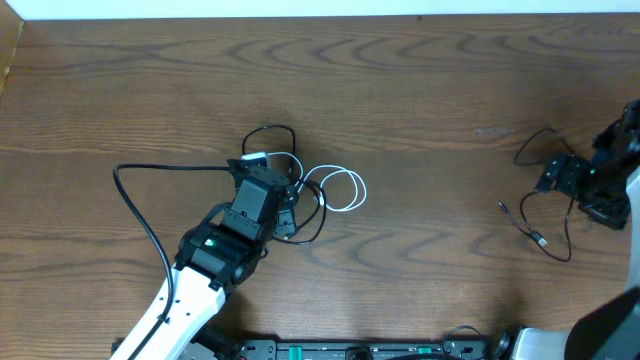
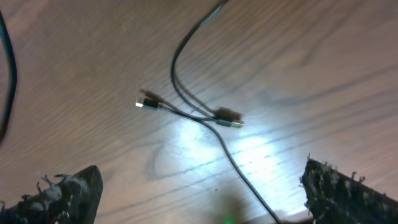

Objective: Untangle cables

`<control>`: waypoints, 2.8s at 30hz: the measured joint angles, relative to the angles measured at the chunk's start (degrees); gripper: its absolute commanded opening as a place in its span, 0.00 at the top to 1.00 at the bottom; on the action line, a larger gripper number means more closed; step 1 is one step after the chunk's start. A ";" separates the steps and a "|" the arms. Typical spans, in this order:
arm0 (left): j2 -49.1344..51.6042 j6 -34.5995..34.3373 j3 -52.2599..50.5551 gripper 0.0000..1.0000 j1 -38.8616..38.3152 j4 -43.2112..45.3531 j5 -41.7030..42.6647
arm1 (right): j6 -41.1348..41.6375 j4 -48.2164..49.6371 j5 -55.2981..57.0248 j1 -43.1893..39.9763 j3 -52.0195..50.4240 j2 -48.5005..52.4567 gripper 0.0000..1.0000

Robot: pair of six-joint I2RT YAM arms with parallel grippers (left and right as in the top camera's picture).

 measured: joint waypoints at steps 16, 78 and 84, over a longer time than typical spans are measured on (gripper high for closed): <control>0.00 0.00 0.00 0.61 0.00 -0.68 0.00 | -4.04 3.80 -27.30 -10.60 0.15 2.54 0.01; 22.60 -0.02 -0.24 0.48 0.04 6.97 6.32 | 0.17 24.28 0.26 35.19 -11.28 12.76 0.23; 22.60 -0.02 -0.26 0.48 0.04 6.73 6.51 | 0.22 24.59 0.74 26.18 -11.43 14.91 0.23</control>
